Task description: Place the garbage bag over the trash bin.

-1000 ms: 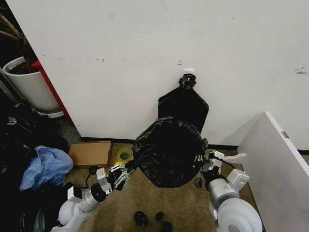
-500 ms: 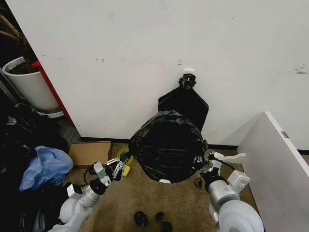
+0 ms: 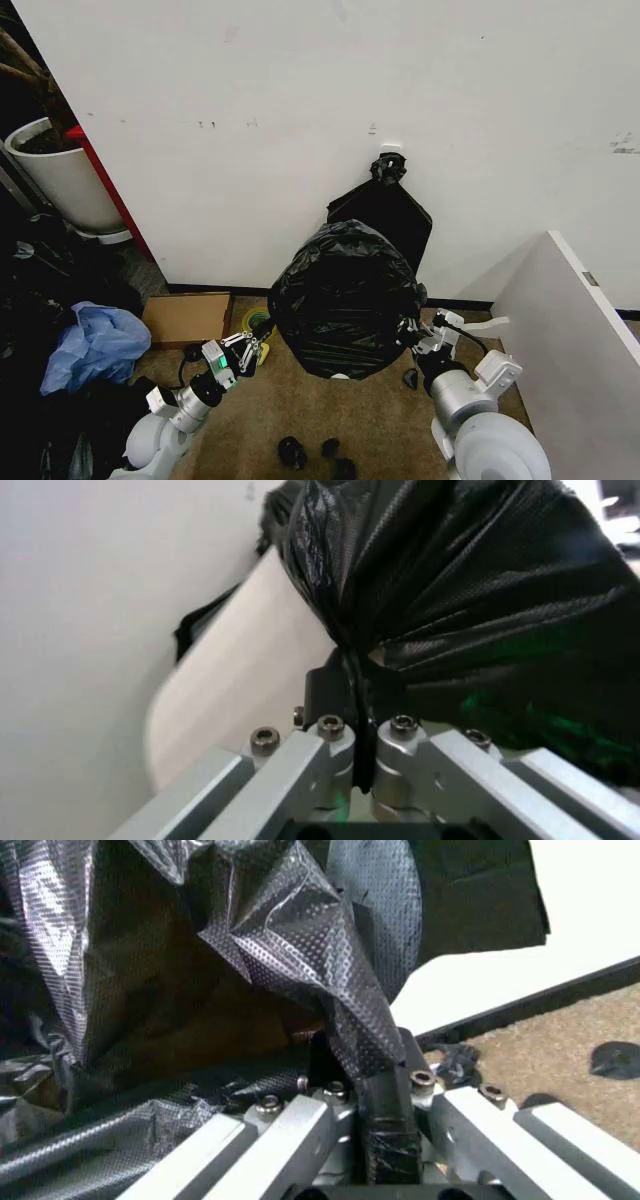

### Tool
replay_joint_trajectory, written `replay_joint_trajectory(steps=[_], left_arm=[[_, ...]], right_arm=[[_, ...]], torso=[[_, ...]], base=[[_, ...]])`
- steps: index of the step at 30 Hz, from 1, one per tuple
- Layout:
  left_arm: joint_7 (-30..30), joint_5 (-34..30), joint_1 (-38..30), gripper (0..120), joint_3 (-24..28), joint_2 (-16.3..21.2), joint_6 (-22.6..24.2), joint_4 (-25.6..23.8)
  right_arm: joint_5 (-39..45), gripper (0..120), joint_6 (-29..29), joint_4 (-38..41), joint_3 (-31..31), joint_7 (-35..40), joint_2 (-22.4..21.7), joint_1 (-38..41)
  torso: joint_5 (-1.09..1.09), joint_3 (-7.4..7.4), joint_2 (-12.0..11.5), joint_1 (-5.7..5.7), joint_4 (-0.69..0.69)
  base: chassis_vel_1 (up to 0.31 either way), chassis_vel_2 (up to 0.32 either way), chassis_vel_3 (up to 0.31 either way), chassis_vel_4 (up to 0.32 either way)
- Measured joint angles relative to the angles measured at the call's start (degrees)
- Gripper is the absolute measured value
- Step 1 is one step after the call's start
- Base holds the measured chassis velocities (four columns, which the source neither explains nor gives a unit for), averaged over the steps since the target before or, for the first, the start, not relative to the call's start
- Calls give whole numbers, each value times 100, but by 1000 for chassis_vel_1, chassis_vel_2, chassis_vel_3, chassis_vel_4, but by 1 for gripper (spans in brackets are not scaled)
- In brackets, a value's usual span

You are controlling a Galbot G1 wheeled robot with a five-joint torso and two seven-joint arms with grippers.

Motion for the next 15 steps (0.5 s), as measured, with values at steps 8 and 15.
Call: replay_joint_trajectory(steps=[8,15], left_arm=[[361,448,4,27,-168,120,-49,290],[1334,633,175,51,-203,140,-48,430]], right_arm=[[83,0,92,14,26,-2,56,51],[97,0,105,15,50,87,72,49]], torso=[[0,0,0,0,-1],[0,0,0,0,0]], base=[[0,0,0,0],[0,0,0,0]])
